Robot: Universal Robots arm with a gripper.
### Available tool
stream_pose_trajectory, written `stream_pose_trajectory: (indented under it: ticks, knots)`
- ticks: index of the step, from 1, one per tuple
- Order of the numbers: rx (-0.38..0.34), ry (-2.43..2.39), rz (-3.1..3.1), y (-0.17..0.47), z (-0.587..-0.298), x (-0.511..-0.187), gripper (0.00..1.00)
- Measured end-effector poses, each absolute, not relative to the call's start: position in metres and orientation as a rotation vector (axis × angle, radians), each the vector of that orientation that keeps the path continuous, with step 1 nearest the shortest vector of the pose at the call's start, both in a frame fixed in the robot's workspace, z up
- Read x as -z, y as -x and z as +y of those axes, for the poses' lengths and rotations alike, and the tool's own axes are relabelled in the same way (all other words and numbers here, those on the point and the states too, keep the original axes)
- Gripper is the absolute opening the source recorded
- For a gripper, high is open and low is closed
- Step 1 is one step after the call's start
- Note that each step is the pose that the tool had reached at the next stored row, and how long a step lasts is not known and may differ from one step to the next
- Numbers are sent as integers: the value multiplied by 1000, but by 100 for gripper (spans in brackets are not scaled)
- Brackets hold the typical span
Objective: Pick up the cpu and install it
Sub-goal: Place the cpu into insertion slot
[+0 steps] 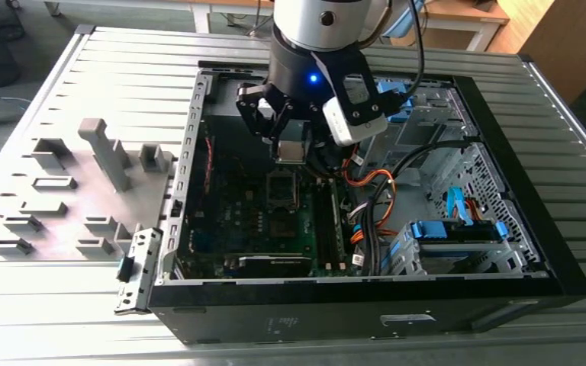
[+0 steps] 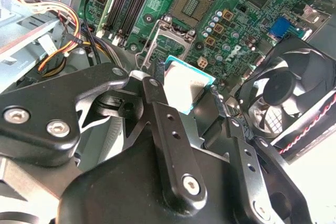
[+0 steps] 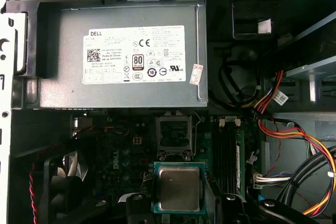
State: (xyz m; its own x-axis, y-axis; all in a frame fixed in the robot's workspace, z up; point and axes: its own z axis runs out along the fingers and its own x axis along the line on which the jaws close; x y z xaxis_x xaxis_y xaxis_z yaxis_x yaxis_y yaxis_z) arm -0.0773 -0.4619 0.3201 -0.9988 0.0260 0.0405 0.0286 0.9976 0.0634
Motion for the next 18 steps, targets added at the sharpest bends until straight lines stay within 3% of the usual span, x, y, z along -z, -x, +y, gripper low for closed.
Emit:
stream_pose_trajectory:
  ticks: [18]
  knots:
    - [56, 43, -3101, 78, -462, -307, 47]
